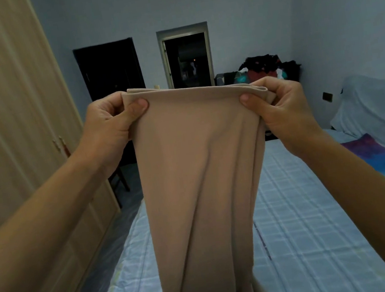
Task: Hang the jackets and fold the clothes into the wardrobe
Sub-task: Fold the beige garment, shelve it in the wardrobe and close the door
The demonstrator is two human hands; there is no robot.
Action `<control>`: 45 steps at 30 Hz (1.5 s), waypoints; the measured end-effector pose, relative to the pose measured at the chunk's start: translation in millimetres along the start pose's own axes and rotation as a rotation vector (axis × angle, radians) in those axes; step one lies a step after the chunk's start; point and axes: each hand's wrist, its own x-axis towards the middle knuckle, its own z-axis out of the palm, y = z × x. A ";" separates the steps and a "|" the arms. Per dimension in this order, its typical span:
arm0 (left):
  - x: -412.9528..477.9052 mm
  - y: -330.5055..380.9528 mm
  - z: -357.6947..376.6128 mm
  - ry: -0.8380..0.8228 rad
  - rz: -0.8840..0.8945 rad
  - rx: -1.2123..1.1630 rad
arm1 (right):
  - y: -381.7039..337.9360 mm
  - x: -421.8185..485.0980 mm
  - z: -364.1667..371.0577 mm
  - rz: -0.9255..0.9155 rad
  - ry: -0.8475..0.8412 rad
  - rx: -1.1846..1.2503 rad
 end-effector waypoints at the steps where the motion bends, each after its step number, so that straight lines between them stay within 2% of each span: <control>1: 1.7 -4.4 2.7 0.003 -0.006 0.001 | 3.1 1.8 -2.4 0.007 -0.003 -0.012; 11: 56.3 -109.7 18.6 0.032 -0.152 0.098 | 103.1 44.2 0.9 0.197 0.039 -0.125; 18: 174.1 -222.8 23.2 0.090 -0.269 0.188 | 215.6 147.7 36.0 0.303 0.088 -0.313; 20: 218.7 -238.4 19.0 0.103 -0.249 0.187 | 232.2 188.1 46.2 0.267 0.101 -0.323; 23: 267.1 -233.1 9.8 0.097 -0.111 0.145 | 229.9 235.1 55.0 0.113 0.132 -0.297; 28: 288.2 -216.4 -14.0 0.054 0.095 0.188 | 215.8 265.3 56.4 -0.077 0.095 -0.258; 33: 240.9 -220.3 -26.9 -0.021 0.139 0.383 | 222.2 224.7 59.7 -0.080 0.016 -0.304; 39: 114.4 -271.6 -41.3 -0.267 0.228 0.785 | 267.4 101.6 56.1 0.050 -0.138 -0.396; 41: 56.0 -297.6 -43.2 -0.375 0.210 0.799 | 293.6 41.8 54.8 0.101 -0.198 -0.439; 45: -76.3 -361.4 -51.7 -0.579 0.052 0.740 | 344.4 -100.8 52.9 0.247 -0.395 -0.505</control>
